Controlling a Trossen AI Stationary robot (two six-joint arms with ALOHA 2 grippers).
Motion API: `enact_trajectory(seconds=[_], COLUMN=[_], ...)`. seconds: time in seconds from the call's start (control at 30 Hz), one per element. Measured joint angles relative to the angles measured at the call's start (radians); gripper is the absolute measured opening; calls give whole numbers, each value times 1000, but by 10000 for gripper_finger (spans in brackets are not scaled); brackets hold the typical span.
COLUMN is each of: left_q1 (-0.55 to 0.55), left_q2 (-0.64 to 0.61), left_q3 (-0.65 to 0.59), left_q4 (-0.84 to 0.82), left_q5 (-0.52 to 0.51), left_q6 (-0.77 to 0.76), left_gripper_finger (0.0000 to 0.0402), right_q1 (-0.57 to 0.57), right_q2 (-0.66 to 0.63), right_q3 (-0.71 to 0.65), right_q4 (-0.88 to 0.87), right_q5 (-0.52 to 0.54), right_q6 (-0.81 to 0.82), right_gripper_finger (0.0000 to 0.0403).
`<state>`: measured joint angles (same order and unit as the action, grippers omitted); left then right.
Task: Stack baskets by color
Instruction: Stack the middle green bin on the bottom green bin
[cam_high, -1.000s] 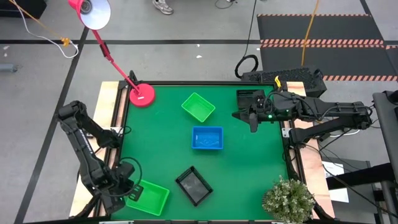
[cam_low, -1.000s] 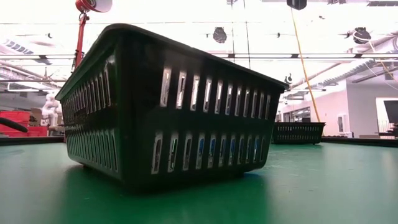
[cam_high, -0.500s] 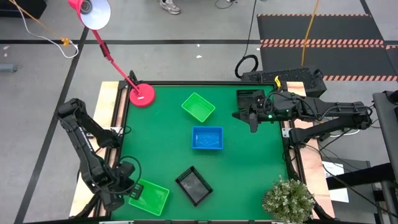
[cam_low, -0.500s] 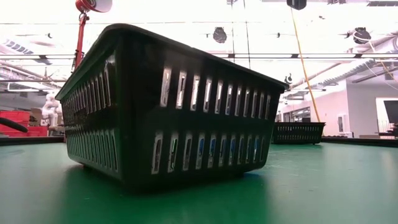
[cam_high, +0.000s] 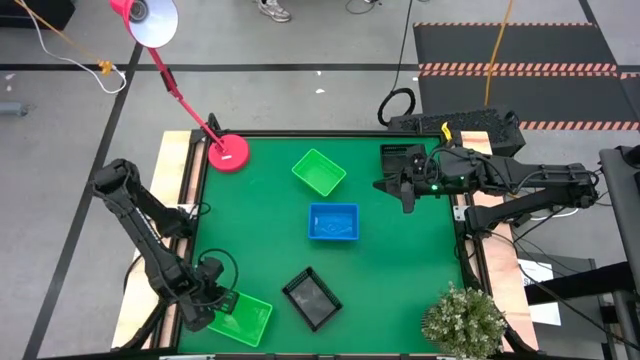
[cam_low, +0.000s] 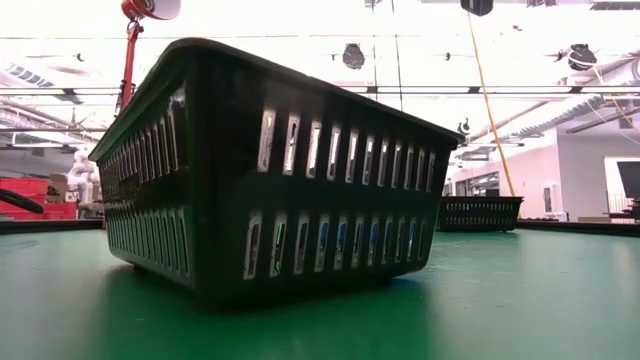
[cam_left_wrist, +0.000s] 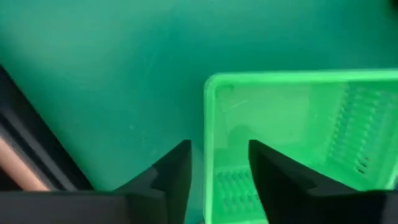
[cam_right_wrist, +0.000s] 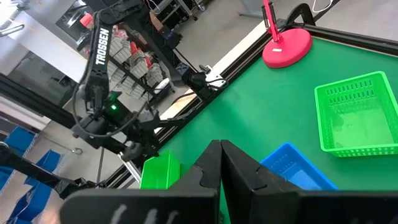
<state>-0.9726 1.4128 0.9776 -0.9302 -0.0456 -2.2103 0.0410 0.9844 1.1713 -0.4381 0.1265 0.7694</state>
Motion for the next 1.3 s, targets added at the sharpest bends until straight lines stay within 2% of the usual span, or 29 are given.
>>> enact_trajectory(seconds=[0.13, 0.23, 0.6, 0.77, 0.97, 1.3], left_q1=[12, 20, 2, -6, -6, 5], left_q2=[0, 2, 6, 6, 6, 6], left_q3=[-67, -99, -105, -105, -105, -105], left_q4=[106, 149, 237, 259, 278, 272], left_q5=[20, 61, 146, 167, 187, 187], left_q6=[-15, -30, -68, -91, -115, -129], left_gripper_finger=[191, 189, 71, 38, 15, 25], right_q1=[0, 0, 0, 0, 0, 0], right_q2=[0, 0, 0, 0, 0, 0], right_q3=[0, 0, 0, 0, 0, 0], right_q4=[0, 0, 0, 0, 0, 0], right_q5=[0, 0, 0, 0, 0, 0], right_q6=[0, 0, -2, -7, -15, -33], right_gripper_finger=[0, 0, 0, 0, 0, 0])
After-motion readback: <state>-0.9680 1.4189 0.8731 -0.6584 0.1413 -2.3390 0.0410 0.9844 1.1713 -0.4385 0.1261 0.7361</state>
